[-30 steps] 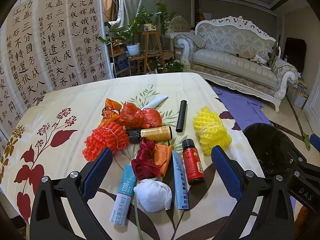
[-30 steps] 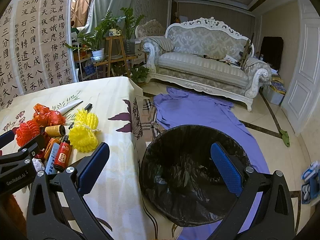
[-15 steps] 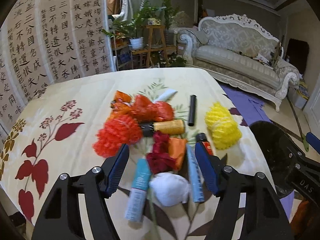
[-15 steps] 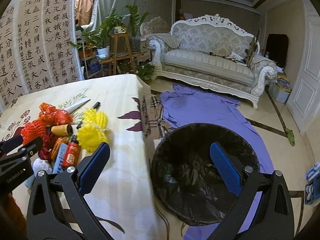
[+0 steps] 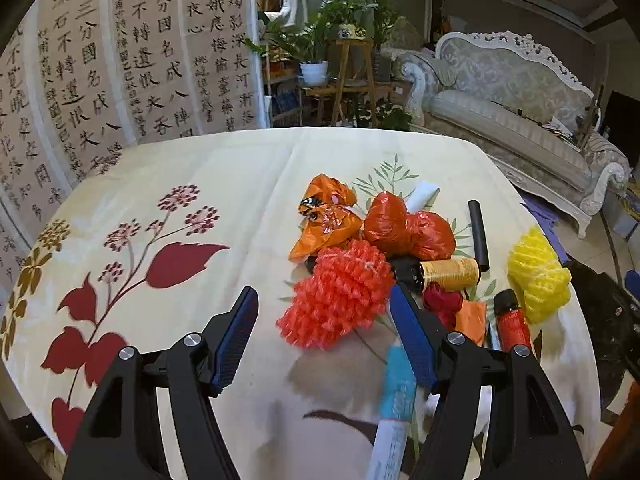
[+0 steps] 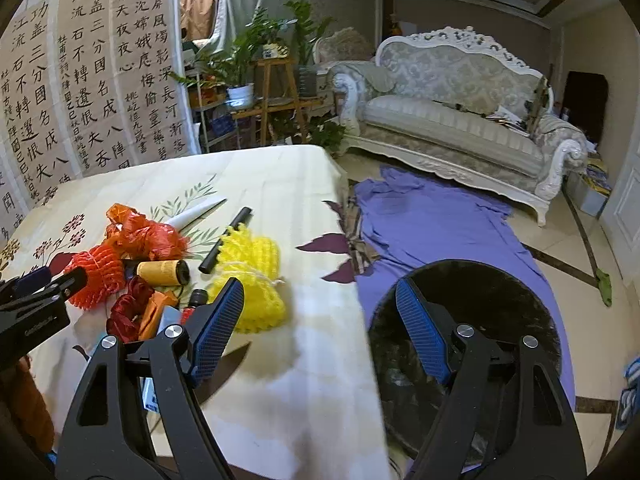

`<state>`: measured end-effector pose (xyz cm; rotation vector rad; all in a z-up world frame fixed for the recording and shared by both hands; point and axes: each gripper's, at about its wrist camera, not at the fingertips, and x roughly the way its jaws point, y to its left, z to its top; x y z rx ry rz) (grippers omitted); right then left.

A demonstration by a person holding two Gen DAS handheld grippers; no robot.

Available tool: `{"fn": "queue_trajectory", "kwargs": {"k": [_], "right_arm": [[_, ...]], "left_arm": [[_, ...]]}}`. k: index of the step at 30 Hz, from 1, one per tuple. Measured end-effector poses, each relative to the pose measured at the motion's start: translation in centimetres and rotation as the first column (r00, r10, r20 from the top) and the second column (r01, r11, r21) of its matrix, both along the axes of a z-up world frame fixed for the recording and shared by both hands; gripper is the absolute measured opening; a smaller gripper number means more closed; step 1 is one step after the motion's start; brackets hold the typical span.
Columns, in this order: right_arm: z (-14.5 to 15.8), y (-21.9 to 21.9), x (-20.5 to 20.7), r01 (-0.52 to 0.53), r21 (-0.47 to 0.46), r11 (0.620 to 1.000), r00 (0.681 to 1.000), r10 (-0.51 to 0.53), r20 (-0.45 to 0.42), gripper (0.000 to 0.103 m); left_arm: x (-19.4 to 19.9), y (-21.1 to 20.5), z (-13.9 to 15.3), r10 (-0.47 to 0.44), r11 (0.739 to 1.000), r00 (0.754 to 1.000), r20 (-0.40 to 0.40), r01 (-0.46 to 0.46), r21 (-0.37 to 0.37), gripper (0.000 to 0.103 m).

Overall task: Collect trash
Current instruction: 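Grasp the orange mesh net with the left tool while the right tool grasps the yellow mesh net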

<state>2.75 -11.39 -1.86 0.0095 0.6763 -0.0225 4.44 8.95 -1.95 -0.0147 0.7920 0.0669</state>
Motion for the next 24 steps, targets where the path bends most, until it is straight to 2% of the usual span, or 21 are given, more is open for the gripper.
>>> {"fn": "queue_trajectory", "kwargs": {"k": [7, 8, 9, 10, 13, 17, 19, 21, 24], "right_arm": [[-0.6, 1.1, 1.4, -0.027, 0.004, 1.000, 0.999, 0.027, -0.023, 0.077], [-0.7, 1.3, 1.6, -0.031, 0.002, 1.000, 0.999, 0.031, -0.026, 0.077], [-0.8, 1.4, 1.7, -0.034, 0.002, 0.999, 0.999, 0.034, -0.029, 0.077], [-0.9, 1.6, 1.9, -0.036, 0.001, 0.999, 0.999, 0.036, -0.031, 0.077], [-1.1, 2.3, 2.4, -0.049, -0.004, 0.999, 0.998, 0.049, -0.041, 0.077], [-1.5, 3.2, 3.3, -0.063, -0.012, 0.998, 0.997, 0.062, -0.055, 0.076], [-1.7, 3.6, 3.7, -0.072, -0.017, 0.997, 0.995, 0.071, -0.066, 0.072], [-2.1, 4.0, 4.2, -0.085, -0.016, 0.996, 0.992, 0.083, -0.090, 0.059], [-2.7, 4.2, 4.6, -0.101, 0.002, 0.995, 0.988, 0.101, -0.118, 0.046]], "left_arm": [[1.5, -0.1, -1.1, -0.044, 0.999, 0.998, -0.034, 0.043, -0.015, 0.066], [1.5, -0.1, -1.1, -0.045, 0.999, 0.998, -0.034, 0.044, -0.017, 0.063], [1.5, 0.0, -1.2, -0.050, 0.999, 0.998, -0.036, 0.049, -0.020, 0.053], [1.6, 0.0, -1.3, -0.064, 0.998, 0.997, -0.042, 0.063, -0.027, 0.047], [1.2, 0.0, -1.2, -0.070, 0.997, 0.997, -0.031, 0.070, -0.027, 0.042], [0.6, 0.6, -0.7, -0.058, 0.998, 0.998, -0.013, 0.058, -0.034, 0.041], [0.2, 1.1, -0.4, -0.049, 0.998, 0.999, -0.008, 0.049, -0.047, 0.041], [-0.1, 1.7, -0.3, -0.041, 0.998, 0.999, -0.003, 0.041, -0.057, 0.041], [-0.8, 2.1, -0.2, -0.025, 0.998, 1.000, 0.013, 0.025, -0.053, 0.041]]}}
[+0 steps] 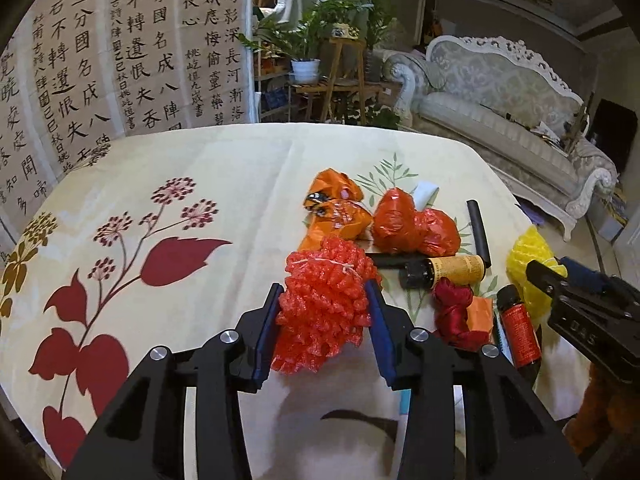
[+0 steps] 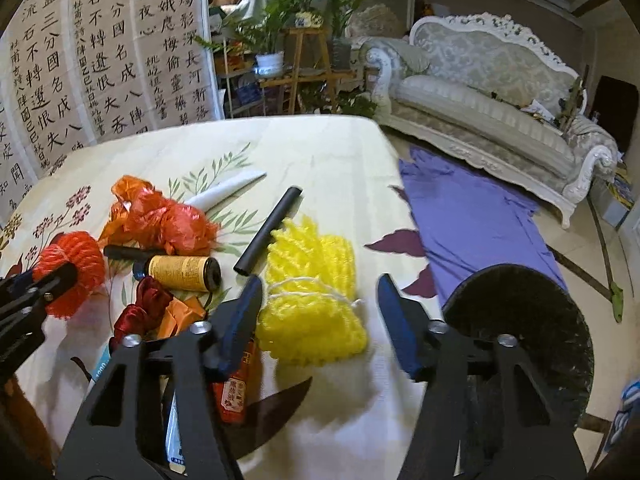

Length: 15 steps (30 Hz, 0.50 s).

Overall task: Collect trash
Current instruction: 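Grasp the orange mesh net with the left tool while the right tool grasps the yellow mesh net, then carry both mesh nets over the black bin and open both tools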

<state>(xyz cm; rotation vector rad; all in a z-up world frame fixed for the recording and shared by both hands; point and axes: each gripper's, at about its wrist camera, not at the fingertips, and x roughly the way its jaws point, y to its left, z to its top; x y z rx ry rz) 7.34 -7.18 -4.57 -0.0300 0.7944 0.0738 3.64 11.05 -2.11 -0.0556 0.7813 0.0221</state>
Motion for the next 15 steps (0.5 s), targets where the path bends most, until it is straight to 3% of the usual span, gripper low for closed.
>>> {"fn": "queue_trajectory", "kwargs": {"k": [8, 15], "right_arm": [[1.0, -0.4, -1.9, 0.016, -0.005, 1.000, 0.999, -0.016, 0.039, 0.041], [2.4, -4.1, -4.8, 0.098, -0.010, 0.995, 0.992, -0.097, 0.077, 0.041]], "left_arm": [[-1.4, 0.1, 1.0, 0.012, 1.000, 0.999, 0.043, -0.012, -0.002, 0.041], [-3.0, -3.0, 2.7, -0.065, 0.997, 0.992, 0.107, 0.068, -0.022, 0.041]]}}
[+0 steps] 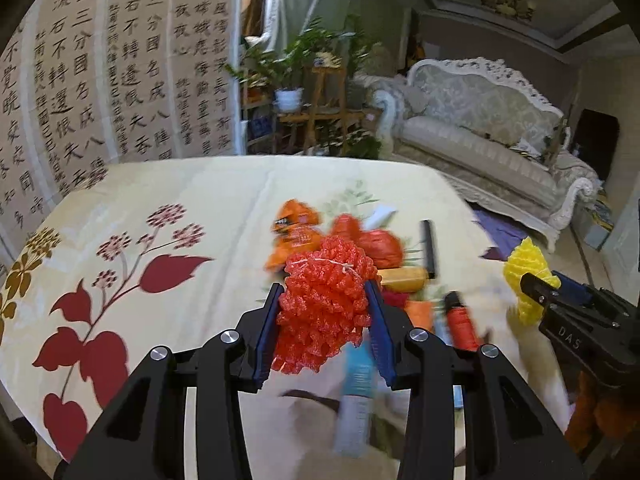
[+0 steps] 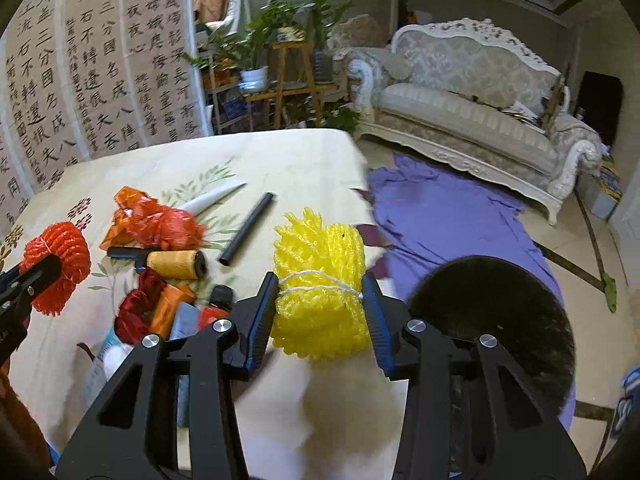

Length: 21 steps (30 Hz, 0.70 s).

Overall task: Collect trash
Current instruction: 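Carry both mesh nets over the black bin and open both tools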

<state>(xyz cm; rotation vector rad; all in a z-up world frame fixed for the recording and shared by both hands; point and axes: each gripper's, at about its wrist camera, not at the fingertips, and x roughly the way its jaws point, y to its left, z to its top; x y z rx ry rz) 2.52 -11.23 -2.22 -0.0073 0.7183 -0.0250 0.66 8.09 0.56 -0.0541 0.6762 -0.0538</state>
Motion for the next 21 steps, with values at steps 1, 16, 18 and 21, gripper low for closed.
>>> {"fn": "queue_trajectory", "kwargs": {"k": [1, 16, 18, 21], "right_arm": [[0.2, -1.0, -0.6, 0.024, -0.001, 1.000, 1.000, -0.024, 0.006, 0.041], [-0.1, -12.2, -4.6, 0.271, 0.005, 0.963, 0.962, -0.271, 0.044, 0.041], [-0.2, -12.9, -4.7, 0.279, 0.009, 0.960, 0.959, -0.279, 0.050, 0.041], [-0.3, -14.0, -4.9, 0.294, 0.006, 0.956, 0.954, -0.294, 0.061, 0.041]], "left_arm": [[-0.1, -0.6, 0.1, -0.014, 1.000, 1.000, 0.005, 0.014, -0.001, 0.041], [0.1, -12.7, 0.1, -0.256, 0.967, 0.966, 0.048, 0.256, 0.007, 0.041], [0.5, -14.3, -0.1, -0.279, 0.960, 0.959, 0.045, 0.279, 0.012, 0.041], [1.0, -16.3, -0.4, -0.301, 0.954, 0.953, 0.034, 0.301, 0.015, 0.041]]}}
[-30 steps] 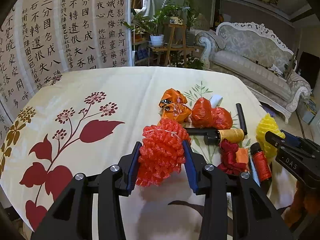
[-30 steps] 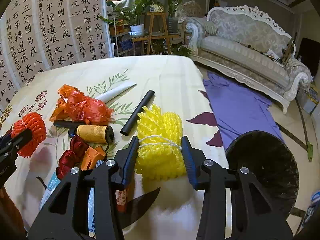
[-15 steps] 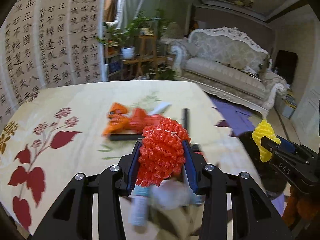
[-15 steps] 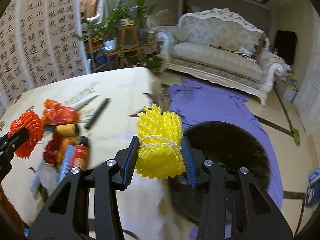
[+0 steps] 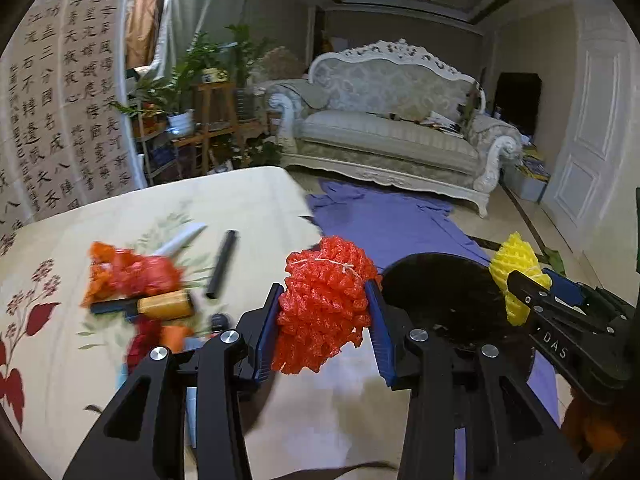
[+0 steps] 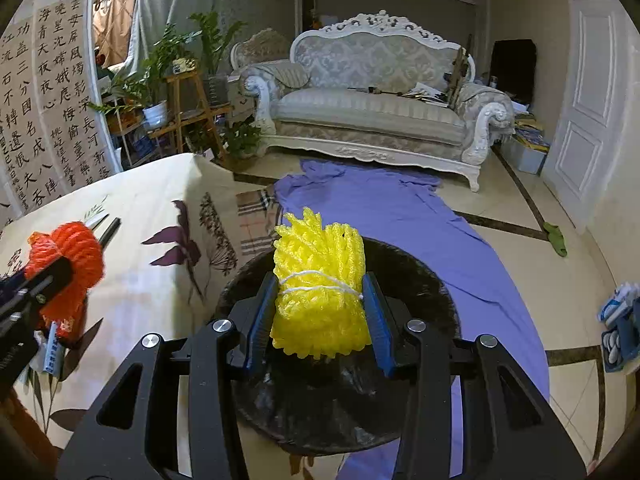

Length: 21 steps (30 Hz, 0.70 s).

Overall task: Collect trash
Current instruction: 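Carry both mesh nets over the black bin and open both tools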

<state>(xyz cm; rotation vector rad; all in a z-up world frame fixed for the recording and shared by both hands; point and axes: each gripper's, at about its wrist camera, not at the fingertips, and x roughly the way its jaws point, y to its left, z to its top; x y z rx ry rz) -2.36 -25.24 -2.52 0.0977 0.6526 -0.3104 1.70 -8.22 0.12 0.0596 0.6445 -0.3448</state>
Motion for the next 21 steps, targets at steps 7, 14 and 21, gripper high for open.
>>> {"fn": "queue_trajectory", "kwargs": {"k": [7, 14, 21], "right_arm": [[-0.6, -2.6, 0.4, 0.037, 0.020, 0.999, 0.999, -0.037, 0.007, 0.042], [-1.1, -4.5, 1.0, 0.055, 0.039, 0.998, 0.998, -0.055, 0.006, 0.042], [-1.6, -5.8, 1.3, 0.072, 0.071, 0.995, 0.997, -0.073, 0.009, 0.055]], "left_arm": [[1.3, -4.0, -0.7, -0.043, 0.998, 0.999, -0.005, 0.043, 0.036, 0.041], [2.2, -6.9, -1.4, -0.076, 0.995, 0.997, -0.005, 0.076, 0.067, 0.041], [2.4, -7.5, -2.0, -0.072, 0.993, 0.997, -0.003, 0.072, 0.092, 0.067]]}}
